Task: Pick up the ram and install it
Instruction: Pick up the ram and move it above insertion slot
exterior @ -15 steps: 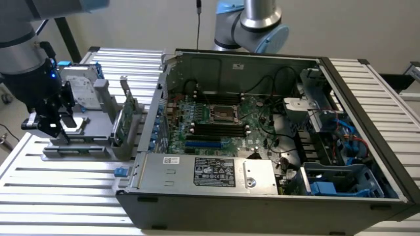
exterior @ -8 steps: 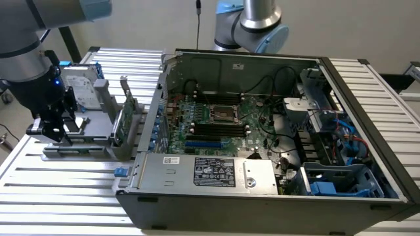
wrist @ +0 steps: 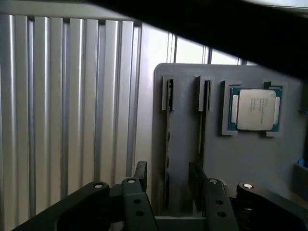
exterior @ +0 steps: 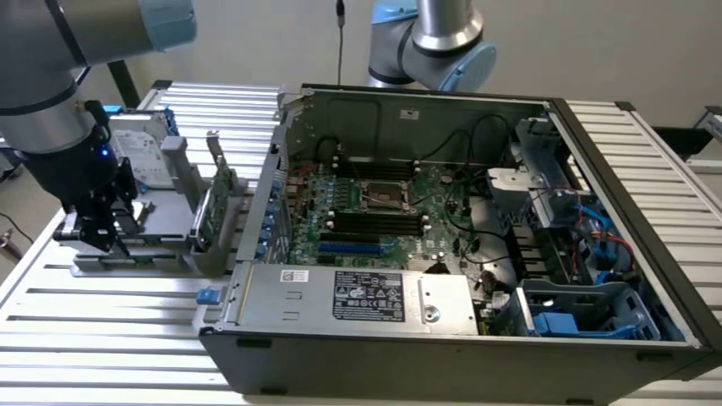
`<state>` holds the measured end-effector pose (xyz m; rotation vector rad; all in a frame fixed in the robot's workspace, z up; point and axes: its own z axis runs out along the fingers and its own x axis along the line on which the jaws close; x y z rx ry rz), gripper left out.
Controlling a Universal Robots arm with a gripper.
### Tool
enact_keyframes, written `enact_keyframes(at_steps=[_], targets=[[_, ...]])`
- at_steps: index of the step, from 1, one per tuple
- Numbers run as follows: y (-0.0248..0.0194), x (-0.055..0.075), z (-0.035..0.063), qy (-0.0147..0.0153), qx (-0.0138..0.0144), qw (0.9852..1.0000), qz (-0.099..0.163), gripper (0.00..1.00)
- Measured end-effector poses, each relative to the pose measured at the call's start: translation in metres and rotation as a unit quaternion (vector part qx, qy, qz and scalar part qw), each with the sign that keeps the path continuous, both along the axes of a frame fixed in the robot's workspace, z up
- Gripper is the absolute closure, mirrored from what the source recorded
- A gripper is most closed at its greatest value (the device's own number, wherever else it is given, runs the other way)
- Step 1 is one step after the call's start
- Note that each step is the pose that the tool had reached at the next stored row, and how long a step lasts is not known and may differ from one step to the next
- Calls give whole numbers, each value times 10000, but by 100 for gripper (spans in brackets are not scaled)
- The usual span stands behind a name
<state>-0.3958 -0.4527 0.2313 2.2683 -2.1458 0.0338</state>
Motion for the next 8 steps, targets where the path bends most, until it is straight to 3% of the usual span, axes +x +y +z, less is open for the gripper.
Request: enact_keyframes(at_steps=[8], targets=[[-27,-10,-135,2,1,10000,0,52]])
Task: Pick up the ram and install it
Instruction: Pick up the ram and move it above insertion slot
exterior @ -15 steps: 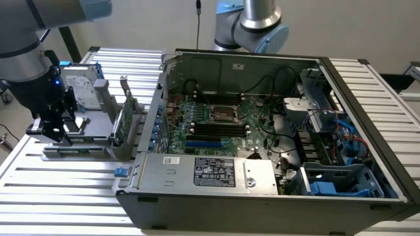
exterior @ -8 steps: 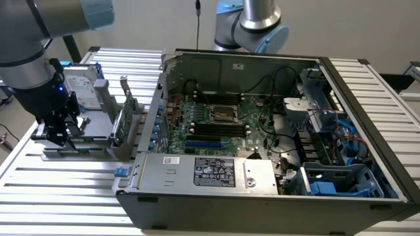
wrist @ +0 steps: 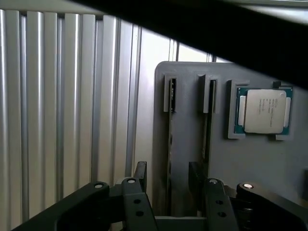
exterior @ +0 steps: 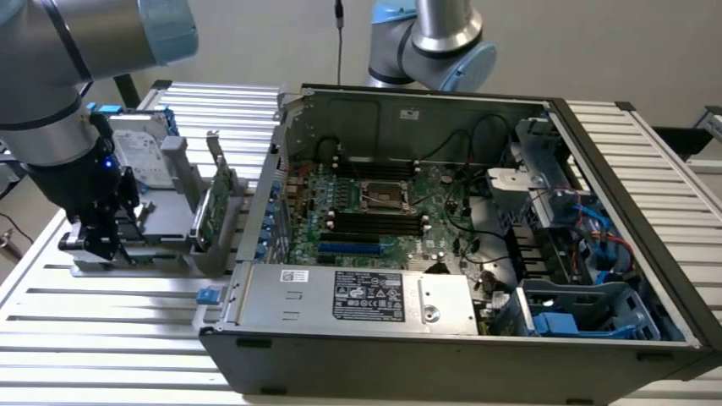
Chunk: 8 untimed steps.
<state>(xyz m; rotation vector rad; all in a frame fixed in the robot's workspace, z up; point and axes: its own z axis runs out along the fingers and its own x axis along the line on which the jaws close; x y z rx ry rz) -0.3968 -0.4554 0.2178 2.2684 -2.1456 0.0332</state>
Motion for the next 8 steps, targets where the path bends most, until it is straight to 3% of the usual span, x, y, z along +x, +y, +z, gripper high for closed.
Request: enact_keyframes(at_steps=[8], targets=[[-25,-47,-105,-1,35,10000,0,52]])
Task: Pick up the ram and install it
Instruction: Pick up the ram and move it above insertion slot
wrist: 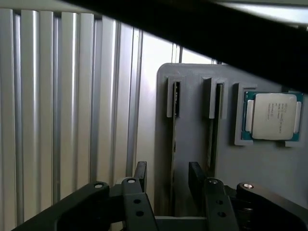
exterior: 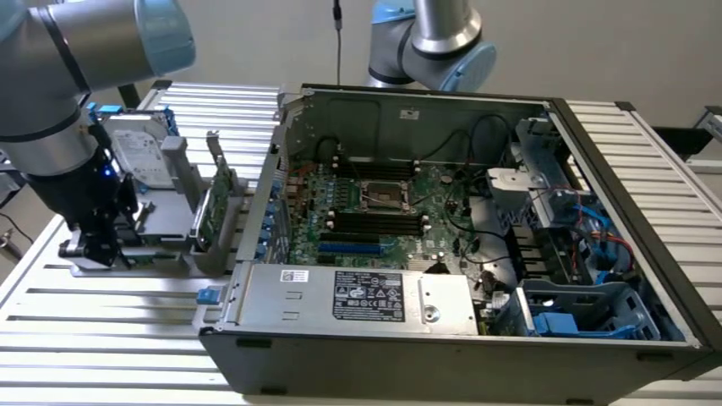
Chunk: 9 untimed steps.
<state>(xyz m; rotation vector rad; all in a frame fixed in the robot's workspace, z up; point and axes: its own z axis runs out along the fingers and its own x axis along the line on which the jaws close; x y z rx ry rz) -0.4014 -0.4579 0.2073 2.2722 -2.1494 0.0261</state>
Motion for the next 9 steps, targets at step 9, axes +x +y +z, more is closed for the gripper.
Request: enact_keyframes(at_steps=[9], targets=[[0,-27,-28,2,25,10000,0,52]])
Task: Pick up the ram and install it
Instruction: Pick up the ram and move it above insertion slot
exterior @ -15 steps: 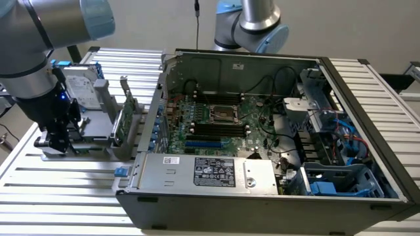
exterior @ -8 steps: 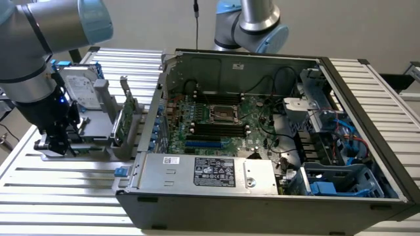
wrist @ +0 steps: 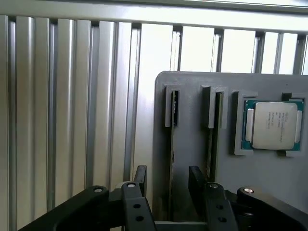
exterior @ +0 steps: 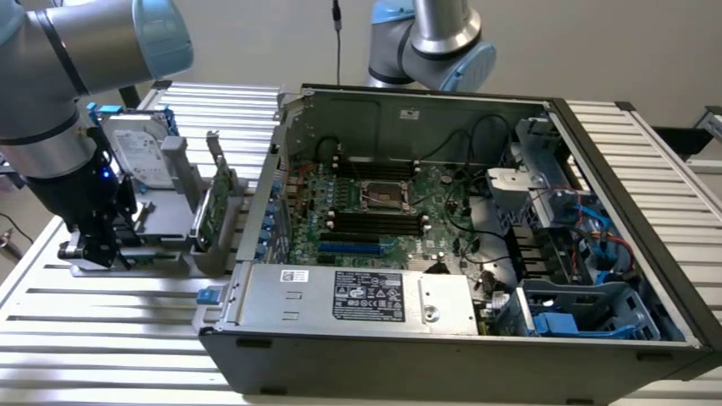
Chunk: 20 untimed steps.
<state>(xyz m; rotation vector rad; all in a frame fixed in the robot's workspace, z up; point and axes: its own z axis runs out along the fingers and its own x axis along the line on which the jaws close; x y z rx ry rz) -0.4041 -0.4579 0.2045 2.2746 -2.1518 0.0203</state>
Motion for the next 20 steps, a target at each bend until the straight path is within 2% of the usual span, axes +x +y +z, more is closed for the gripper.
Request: enact_keyframes(at_steps=[20], targets=[[0,0,0,0,0,10000,0,52]])
